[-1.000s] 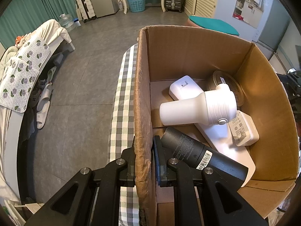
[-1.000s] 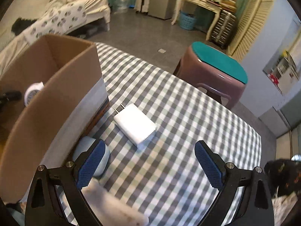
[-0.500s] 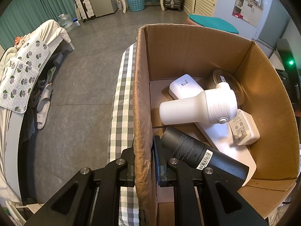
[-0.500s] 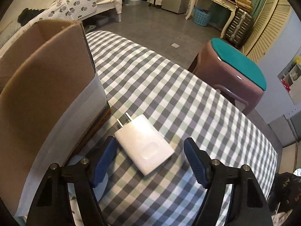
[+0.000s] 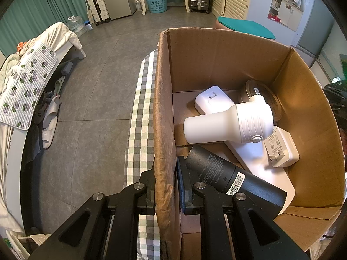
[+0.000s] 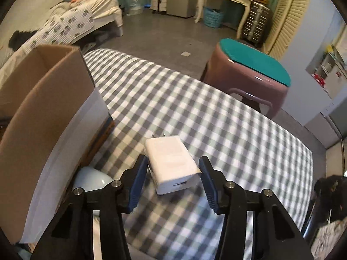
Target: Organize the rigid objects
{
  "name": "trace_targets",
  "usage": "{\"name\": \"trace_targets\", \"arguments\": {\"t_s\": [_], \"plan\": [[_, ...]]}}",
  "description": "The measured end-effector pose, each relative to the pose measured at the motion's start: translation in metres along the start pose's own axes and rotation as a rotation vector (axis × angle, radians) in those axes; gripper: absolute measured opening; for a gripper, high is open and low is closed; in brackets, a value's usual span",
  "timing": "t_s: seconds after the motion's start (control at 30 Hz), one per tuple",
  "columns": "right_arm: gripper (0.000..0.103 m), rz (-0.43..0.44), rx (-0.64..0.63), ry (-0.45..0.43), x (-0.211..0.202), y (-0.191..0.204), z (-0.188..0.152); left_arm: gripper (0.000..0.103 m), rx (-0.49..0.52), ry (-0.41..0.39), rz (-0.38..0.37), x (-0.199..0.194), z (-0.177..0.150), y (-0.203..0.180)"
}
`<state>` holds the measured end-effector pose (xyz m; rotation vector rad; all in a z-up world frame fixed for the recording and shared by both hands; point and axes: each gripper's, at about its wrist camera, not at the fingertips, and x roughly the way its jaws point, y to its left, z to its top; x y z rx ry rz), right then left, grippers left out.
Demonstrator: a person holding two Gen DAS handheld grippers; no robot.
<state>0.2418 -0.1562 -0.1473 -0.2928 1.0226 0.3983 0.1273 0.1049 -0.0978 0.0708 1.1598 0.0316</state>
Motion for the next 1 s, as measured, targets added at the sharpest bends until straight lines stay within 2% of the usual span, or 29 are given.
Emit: {"name": "trace_targets", "arguments": {"t_s": [0.37,1.0], "plan": [[0.043,-0.033,0.022,-0.059,-0.054,-0.002,-0.011,0.013,-0.008,0.002,-0.006,0.002,-0.001,-0.001],[0.042,-0.007,-0.066,-0.167,-0.116,0.049,0.001,0.013,-0.015,0.000,-0.024,0.000,-0.003,0.001]]}}
